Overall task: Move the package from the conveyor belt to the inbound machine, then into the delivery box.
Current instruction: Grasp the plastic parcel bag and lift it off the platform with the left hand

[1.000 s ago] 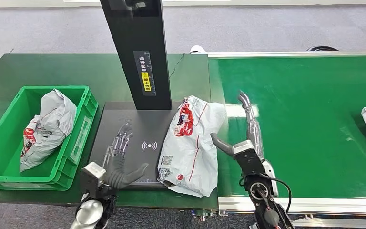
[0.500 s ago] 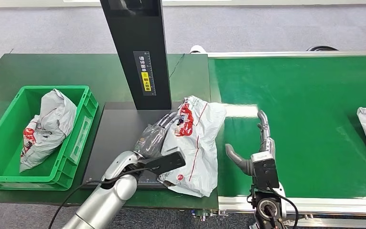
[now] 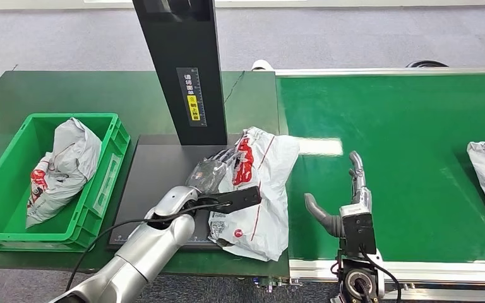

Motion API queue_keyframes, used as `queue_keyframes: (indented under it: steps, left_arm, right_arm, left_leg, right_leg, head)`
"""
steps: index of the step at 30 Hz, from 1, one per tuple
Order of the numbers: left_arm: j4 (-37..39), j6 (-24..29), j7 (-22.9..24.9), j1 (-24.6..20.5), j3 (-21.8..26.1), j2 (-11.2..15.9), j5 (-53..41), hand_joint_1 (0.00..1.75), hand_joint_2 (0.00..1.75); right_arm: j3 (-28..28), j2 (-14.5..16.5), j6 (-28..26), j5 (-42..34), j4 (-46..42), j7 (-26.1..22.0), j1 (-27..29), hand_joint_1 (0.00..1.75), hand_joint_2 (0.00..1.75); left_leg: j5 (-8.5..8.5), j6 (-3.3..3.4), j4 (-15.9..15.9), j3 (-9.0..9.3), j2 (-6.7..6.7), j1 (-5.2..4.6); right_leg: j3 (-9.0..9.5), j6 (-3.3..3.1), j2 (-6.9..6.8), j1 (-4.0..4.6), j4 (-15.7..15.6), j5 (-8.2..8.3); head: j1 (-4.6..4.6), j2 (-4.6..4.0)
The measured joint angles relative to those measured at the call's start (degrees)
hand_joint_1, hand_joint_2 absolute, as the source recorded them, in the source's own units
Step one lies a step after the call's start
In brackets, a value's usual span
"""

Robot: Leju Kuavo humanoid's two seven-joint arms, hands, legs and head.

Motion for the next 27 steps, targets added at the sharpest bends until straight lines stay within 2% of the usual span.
queue_keyframes:
  steps: [6, 17, 18, 19, 22, 23, 27]
  left_arm:
    - [2.9, -2.9, 0.0, -0.7, -0.8, -0.8, -1.9, 0.00, 1.75]
    - [4.7, -4.2, -0.5, -1.5, -1.0, -1.4, -2.7, 0.00, 1.75]
    - [4.9, -4.6, -0.8, -1.6, -1.2, -1.5, -2.9, 0.05, 1.75]
    - [5.1, -4.8, -1.0, -1.7, -1.4, -1.6, -3.1, 0.41, 1.75]
    - [5.7, -5.0, -1.3, -1.6, -1.9, -1.8, -3.4, 1.62, 1.75]
    - [5.9, -4.9, -1.3, -1.6, -2.1, -1.9, -3.5, 1.70, 1.75]
    - [6.3, -4.5, -1.3, -1.3, -2.2, -2.2, -3.8, 1.74, 1.75]
  right_arm:
    - [-0.6, 0.4, 0.2, 0.1, 0.2, 0.1, -0.3, 0.00, 1.75]
    - [-1.2, 0.7, 0.4, 0.2, 0.4, 0.2, -0.5, 0.00, 1.75]
    - [-1.2, 0.7, 0.4, 0.3, 0.4, 0.2, -0.5, 0.00, 1.75]
    - [-1.3, 0.7, 0.5, 0.3, 0.4, 0.2, -0.5, 0.00, 1.75]
    - [-1.4, 0.7, 0.5, 0.6, 0.4, 0.4, -0.5, 0.00, 1.75]
    - [-1.5, 0.7, 0.5, 0.6, 0.4, 0.5, -0.4, 0.00, 1.75]
    - [-1.9, 0.7, 0.5, 0.7, 0.4, 0.7, -0.2, 0.00, 1.75]
  left_leg:
    - [0.00, 0.00, 0.0, 0.00, -0.01, 0.00]
    - [0.00, 0.00, 0.0, 0.08, -0.02, 0.00]
    - [0.00, 0.00, 0.0, 0.09, -0.02, 0.00]
    - [0.00, 0.00, 0.0, 0.10, -0.03, 0.00]
    - [0.00, 0.00, 0.0, 0.13, -0.06, 0.00]
    - [0.00, 0.00, 0.0, 0.13, -0.07, -0.01]
    - [0.00, 0.01, 0.0, 0.17, -0.06, -0.01]
  right_leg:
    - [0.02, 0.00, -0.01, 0.00, 0.0, 0.00]
    - [0.14, 0.00, -0.02, 0.00, 0.0, 0.00]
    - [0.15, 0.01, -0.02, 0.00, 0.0, 0.00]
    - [0.17, 0.01, -0.03, 0.00, 0.0, -0.01]
    - [0.20, 0.01, -0.05, -0.01, 0.0, -0.01]
    - [0.21, 0.01, -0.06, -0.01, 0.0, -0.01]
    - [0.26, 0.02, -0.06, -0.01, 0.0, -0.01]
  head:
    - [-0.01, 0.00]
    - [0.00, 0.00]
    - [-0.01, 0.00]
    - [-0.01, 0.00]
    - [0.01, 0.00]
    - [0.01, 0.00]
    - [0.01, 0.00]
